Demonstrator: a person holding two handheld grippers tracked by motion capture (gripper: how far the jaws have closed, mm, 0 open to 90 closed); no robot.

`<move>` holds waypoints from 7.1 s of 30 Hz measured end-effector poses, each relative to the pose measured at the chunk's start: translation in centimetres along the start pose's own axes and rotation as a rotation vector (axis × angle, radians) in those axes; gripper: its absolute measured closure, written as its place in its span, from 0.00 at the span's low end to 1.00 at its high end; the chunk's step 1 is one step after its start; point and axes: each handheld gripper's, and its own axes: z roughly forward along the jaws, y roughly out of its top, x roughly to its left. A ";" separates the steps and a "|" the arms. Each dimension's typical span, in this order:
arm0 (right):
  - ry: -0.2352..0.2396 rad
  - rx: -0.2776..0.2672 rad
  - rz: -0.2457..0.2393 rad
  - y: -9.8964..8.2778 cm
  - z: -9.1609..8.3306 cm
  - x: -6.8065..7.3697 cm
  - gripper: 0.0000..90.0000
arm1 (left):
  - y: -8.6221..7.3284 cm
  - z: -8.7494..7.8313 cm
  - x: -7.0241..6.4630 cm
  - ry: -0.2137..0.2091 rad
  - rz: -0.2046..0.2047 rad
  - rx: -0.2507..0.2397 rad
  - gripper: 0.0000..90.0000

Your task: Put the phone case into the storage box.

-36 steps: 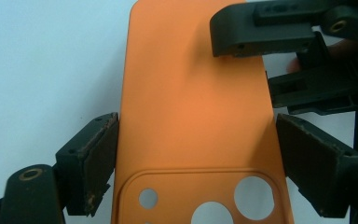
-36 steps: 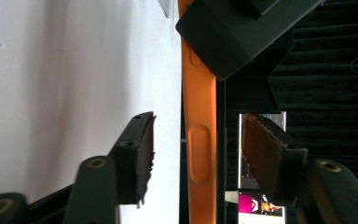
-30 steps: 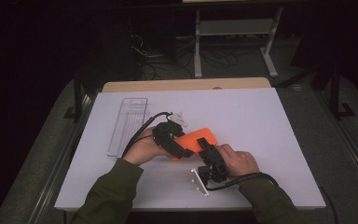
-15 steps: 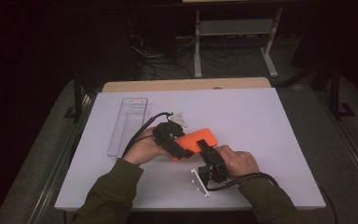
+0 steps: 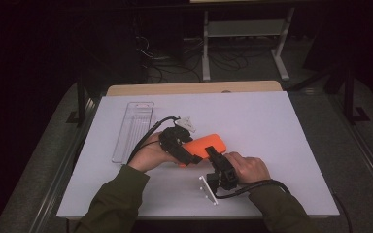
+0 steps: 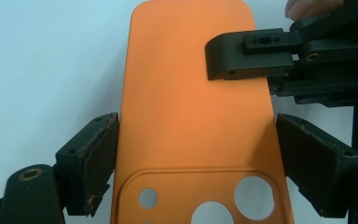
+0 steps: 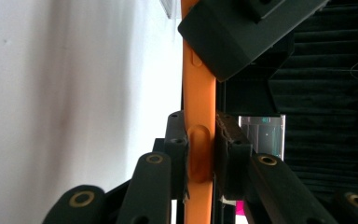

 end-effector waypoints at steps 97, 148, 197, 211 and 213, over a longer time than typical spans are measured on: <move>0.009 0.069 0.065 -3.3 -0.9 -1.2 0.89 | -6.2 -2.4 2.7 0.025 0.027 -0.238 0.01; 0.102 0.081 0.351 -4.6 -0.1 -2.2 0.88 | -6.2 -1.9 2.6 0.023 0.003 -0.204 0.01; 0.247 0.130 0.721 -6.4 0.6 -3.4 0.88 | -6.2 -1.9 2.7 0.033 0.011 -0.191 0.01; 0.276 0.134 0.779 -6.8 0.8 -3.6 0.88 | -6.2 -1.9 2.6 0.030 -0.001 -0.190 0.01; 0.277 0.133 0.786 -6.8 0.8 -3.6 0.88 | -6.2 -1.9 2.6 0.030 -0.002 -0.190 0.01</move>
